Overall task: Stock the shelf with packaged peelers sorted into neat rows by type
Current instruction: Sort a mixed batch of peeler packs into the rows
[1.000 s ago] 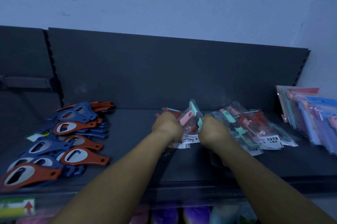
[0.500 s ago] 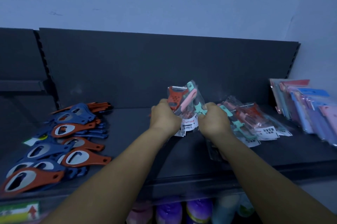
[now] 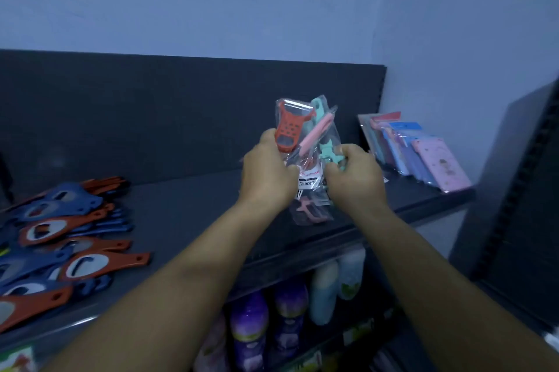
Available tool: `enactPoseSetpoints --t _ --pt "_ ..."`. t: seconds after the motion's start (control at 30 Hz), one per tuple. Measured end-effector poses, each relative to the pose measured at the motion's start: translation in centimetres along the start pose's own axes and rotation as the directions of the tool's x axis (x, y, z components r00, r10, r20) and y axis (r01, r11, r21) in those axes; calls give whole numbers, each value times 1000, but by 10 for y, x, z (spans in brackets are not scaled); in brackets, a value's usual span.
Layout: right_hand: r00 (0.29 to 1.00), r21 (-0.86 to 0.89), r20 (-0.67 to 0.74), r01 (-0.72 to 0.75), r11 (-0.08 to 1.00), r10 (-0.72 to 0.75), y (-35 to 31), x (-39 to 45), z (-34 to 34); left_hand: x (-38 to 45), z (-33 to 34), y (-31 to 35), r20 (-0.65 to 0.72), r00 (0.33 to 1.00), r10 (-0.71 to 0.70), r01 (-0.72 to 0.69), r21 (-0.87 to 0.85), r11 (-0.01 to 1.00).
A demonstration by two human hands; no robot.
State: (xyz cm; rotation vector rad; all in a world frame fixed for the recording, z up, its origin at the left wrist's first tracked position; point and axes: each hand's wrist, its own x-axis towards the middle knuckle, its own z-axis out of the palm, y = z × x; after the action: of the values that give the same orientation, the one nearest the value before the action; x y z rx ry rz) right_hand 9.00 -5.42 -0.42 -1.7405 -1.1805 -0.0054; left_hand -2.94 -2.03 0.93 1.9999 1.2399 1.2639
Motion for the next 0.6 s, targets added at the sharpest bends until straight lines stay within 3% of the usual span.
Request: enactPoseSetpoints --t 0.27,0.43,0.6 --pt "942 -15 -280 -198 980 186 29 -71 -113 -69 46 75 185 940 285 -269 -105 957" --pt "860 -42 -430 -323 945 275 64 -133 -190 -133 88 125 330 837 436 -364 -258 895" --pt "764 -67 -550 -444 893 338 99 -207 -268 -216 129 173 442 730 522 -360 -400 843"
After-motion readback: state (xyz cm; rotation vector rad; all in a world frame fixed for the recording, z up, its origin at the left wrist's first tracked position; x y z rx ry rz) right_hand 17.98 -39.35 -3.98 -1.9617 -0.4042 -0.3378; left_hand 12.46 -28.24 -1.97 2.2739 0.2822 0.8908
